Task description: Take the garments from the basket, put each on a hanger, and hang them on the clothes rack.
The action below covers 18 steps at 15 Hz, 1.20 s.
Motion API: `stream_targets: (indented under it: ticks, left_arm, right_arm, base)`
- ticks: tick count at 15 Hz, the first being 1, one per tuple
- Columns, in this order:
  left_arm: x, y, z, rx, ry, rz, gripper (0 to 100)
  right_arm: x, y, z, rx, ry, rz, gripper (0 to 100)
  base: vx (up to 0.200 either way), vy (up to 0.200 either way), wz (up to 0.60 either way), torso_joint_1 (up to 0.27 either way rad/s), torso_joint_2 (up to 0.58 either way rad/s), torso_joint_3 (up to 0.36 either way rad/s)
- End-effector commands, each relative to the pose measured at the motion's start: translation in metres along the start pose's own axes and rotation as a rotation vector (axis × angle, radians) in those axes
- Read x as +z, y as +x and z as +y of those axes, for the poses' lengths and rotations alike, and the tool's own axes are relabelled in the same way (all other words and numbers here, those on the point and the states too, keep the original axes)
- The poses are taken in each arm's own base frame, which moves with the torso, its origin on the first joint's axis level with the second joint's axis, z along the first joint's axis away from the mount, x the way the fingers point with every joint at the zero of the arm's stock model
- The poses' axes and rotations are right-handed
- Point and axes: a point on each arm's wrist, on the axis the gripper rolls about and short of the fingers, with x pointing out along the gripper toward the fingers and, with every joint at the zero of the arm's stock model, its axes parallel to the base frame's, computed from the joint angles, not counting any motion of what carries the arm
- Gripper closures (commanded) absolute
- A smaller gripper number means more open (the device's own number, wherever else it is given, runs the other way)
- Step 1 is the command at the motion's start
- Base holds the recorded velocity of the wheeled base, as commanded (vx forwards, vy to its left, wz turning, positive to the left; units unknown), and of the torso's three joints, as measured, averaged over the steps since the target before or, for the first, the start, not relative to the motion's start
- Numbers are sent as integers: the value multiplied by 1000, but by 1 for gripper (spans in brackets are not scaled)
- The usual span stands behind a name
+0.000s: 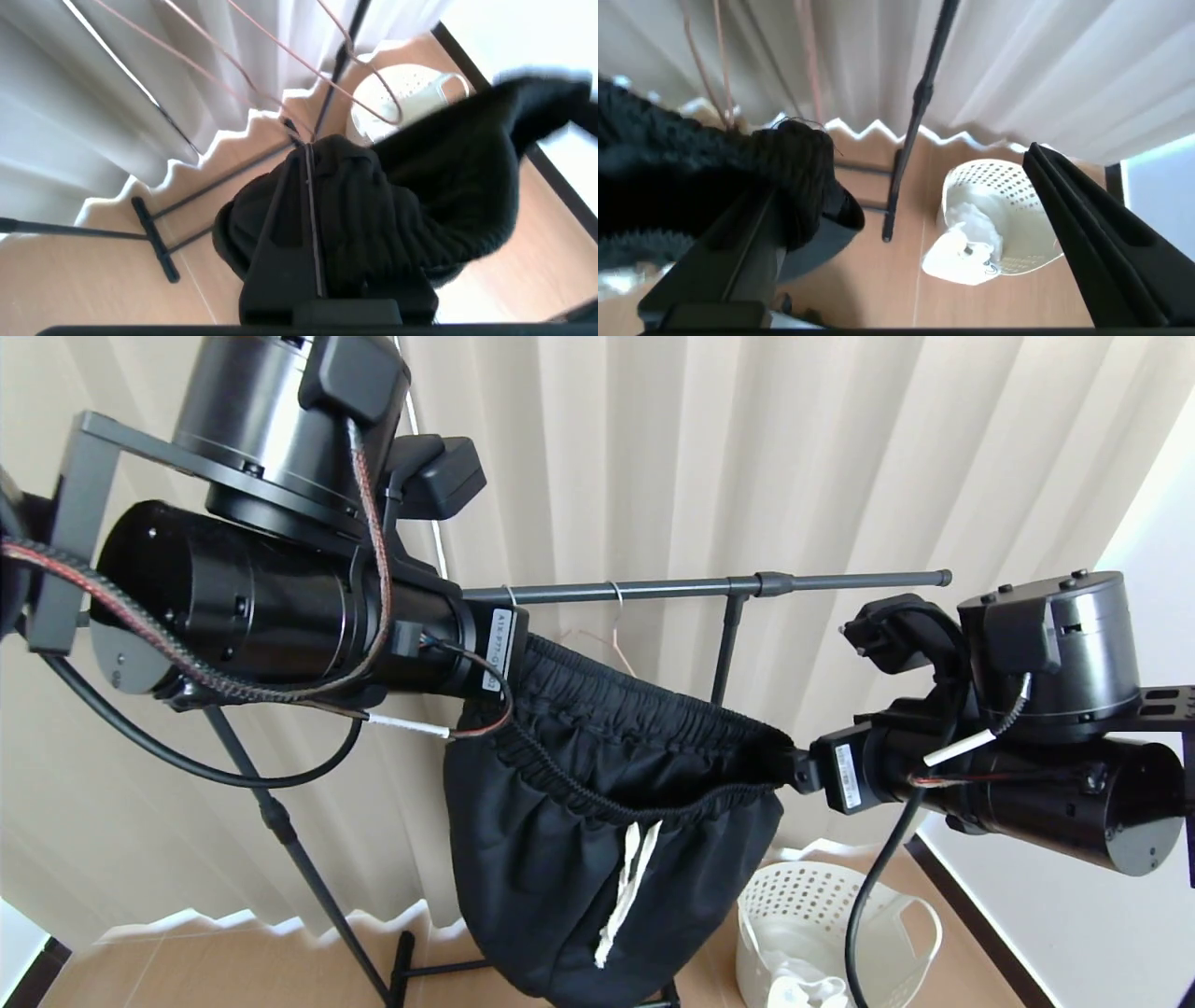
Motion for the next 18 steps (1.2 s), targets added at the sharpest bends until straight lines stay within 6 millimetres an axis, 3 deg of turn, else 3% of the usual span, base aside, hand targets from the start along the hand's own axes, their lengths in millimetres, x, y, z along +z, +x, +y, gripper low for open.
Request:
stream_targets:
  ticks: [1, 6, 8, 13, 18]
  left_arm:
    - [6, 14, -2, 22, -3, 0, 100]
    - [16, 21, -6, 20, 6, -25, 100]
    - [20, 21, -8, 11, 5, -39, 100]
    - [16, 19, -18, -16, 24, -28, 100]
    - [13, 19, -23, -29, 35, -21, 100]
  right_arm:
    - [-10, -8, -3, 39, -30, 13, 0]
    - [-25, -27, -4, 311, -91, 35, 0]
    - [-24, -26, -4, 326, -86, 36, 0]
    - [-29, -21, 27, 430, -40, 3, 0]
    - [-30, -18, 30, 445, -13, -21, 0]
  base:
    - [0, 0, 0, 0, 0, 0]
    - [0, 0, 0, 0, 0, 0]
    - [0, 0, 0, 0, 0, 0]
    - [0, 0, 0, 0, 0, 0]
    - [0, 0, 0, 0, 0, 0]
